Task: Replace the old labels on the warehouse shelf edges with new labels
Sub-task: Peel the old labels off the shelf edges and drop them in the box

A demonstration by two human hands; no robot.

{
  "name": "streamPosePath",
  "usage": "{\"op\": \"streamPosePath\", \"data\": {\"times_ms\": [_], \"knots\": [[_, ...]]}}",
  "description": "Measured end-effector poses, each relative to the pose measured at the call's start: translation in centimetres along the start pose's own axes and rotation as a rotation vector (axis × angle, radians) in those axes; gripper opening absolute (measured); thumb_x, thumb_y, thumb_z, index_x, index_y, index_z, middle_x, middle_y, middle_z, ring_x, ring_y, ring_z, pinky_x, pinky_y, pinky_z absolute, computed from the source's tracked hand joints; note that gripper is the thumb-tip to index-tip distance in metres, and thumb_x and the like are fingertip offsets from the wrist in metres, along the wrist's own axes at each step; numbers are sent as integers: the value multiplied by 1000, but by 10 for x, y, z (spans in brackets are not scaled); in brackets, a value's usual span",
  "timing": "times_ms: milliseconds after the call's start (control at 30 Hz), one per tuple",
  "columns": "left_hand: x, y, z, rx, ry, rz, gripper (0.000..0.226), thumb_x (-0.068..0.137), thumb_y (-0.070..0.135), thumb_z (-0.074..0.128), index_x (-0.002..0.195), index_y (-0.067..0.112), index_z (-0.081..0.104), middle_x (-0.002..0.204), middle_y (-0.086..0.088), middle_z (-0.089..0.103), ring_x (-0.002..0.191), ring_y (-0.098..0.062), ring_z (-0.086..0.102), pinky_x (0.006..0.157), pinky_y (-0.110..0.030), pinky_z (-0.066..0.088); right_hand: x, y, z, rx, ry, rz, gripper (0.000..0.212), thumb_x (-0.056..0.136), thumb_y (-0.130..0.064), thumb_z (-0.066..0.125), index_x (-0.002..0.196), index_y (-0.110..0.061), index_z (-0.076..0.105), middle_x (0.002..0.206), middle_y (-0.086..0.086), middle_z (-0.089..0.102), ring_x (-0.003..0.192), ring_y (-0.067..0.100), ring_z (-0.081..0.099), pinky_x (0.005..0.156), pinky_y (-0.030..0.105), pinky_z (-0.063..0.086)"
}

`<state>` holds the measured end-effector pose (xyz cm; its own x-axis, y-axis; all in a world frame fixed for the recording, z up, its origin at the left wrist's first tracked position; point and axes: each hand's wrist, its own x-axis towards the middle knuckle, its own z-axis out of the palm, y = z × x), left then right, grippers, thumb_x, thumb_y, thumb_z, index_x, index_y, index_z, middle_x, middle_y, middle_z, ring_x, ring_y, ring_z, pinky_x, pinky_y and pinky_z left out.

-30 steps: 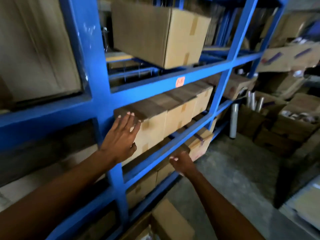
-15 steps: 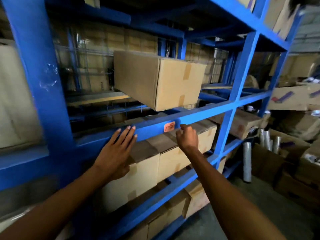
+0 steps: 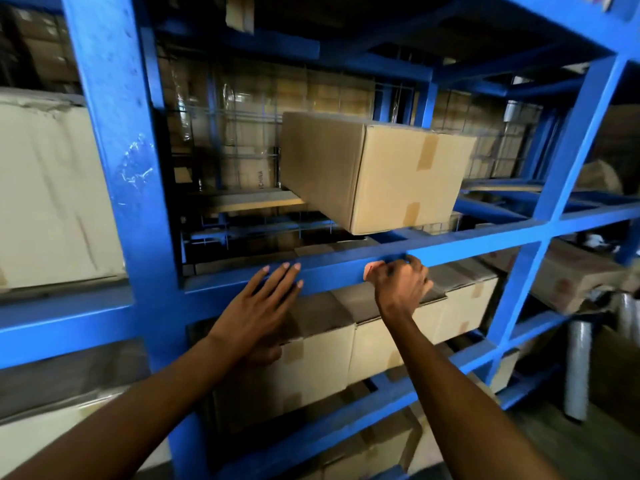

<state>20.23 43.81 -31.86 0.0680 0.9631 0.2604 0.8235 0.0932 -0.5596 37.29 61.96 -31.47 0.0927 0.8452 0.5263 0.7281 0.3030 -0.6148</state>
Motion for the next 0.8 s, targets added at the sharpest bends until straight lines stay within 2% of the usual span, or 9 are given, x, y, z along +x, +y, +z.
{"op": "streamPosePath", "data": {"times_ms": [200, 367, 467, 533, 633, 700, 733, 767, 800], "knots": [[2, 4, -5, -10, -39, -12, 102, 83, 57, 48, 144, 9, -19, 141, -19, -40, 130, -36, -35, 107, -48, -22, 5, 0, -12, -23, -78, -26, 34, 85, -32, 57, 99, -1, 64, 109, 17, 61, 107, 33, 50, 95, 44, 34], [3, -2, -7, -8, -85, 32, 94, 85, 54, 48, 147, 15, -10, 144, -18, -37, 139, -35, -25, 112, -47, -16, 14, -3, -19, -114, -100, -94, 30, 86, -27, 59, 102, -1, 65, 108, 17, 60, 106, 33, 51, 92, 41, 37], [2, -4, -8, 6, -82, 50, 93, 84, 54, 51, 147, 15, -5, 150, -18, -30, 140, -35, -23, 113, -47, -14, 9, -2, -18, -124, -114, -128, 33, 88, -31, 56, 99, -2, 65, 106, 17, 60, 104, 33, 52, 93, 43, 41], [0, -5, -9, -1, -58, 50, 91, 84, 53, 51, 147, 14, -1, 148, -18, -31, 139, -34, -25, 112, -47, -16, -2, -2, -17, -31, -136, -164, 35, 90, -36, 51, 87, -4, 65, 95, 16, 64, 94, 32, 58, 88, 46, 47], [-7, -4, -9, -25, -21, 60, 82, 85, 47, 50, 147, 13, 8, 146, -20, -31, 135, -34, -30, 110, -48, -19, -27, 2, -18, 153, -183, -235, 26, 87, -30, 56, 70, -12, 59, 76, 9, 64, 73, 24, 60, 71, 38, 50], [-22, -1, -6, -55, 45, 105, 72, 81, 40, 54, 143, 12, 27, 153, -23, -11, 141, -36, -16, 113, -50, -12, -52, 7, -24, 250, -225, -242, 22, 85, -27, 60, 68, -13, 58, 68, 6, 61, 61, 17, 56, 58, 30, 43], [-26, -2, -5, -54, 76, 129, 69, 76, 37, 59, 137, 12, 40, 154, -25, 8, 143, -37, 1, 115, -52, 0, -57, 6, -25, 274, -234, -247, 25, 85, -29, 61, 68, -11, 59, 66, 6, 62, 59, 16, 55, 55, 29, 42], [-45, 0, -1, -73, 71, 138, 67, 69, 36, 64, 130, 13, 51, 150, -25, 26, 141, -37, 19, 113, -53, 15, -78, 10, -25, 278, -263, -237, 26, 84, -30, 62, 70, -8, 61, 67, 7, 63, 60, 18, 57, 56, 30, 43], [-51, 0, 4, -76, 72, 136, 66, 66, 36, 66, 126, 12, 55, 146, -24, 34, 138, -37, 28, 111, -53, 22, -86, 11, -25, 281, -292, -228, 25, 84, -29, 63, 74, -6, 63, 71, 8, 66, 65, 20, 59, 61, 32, 45]]}}
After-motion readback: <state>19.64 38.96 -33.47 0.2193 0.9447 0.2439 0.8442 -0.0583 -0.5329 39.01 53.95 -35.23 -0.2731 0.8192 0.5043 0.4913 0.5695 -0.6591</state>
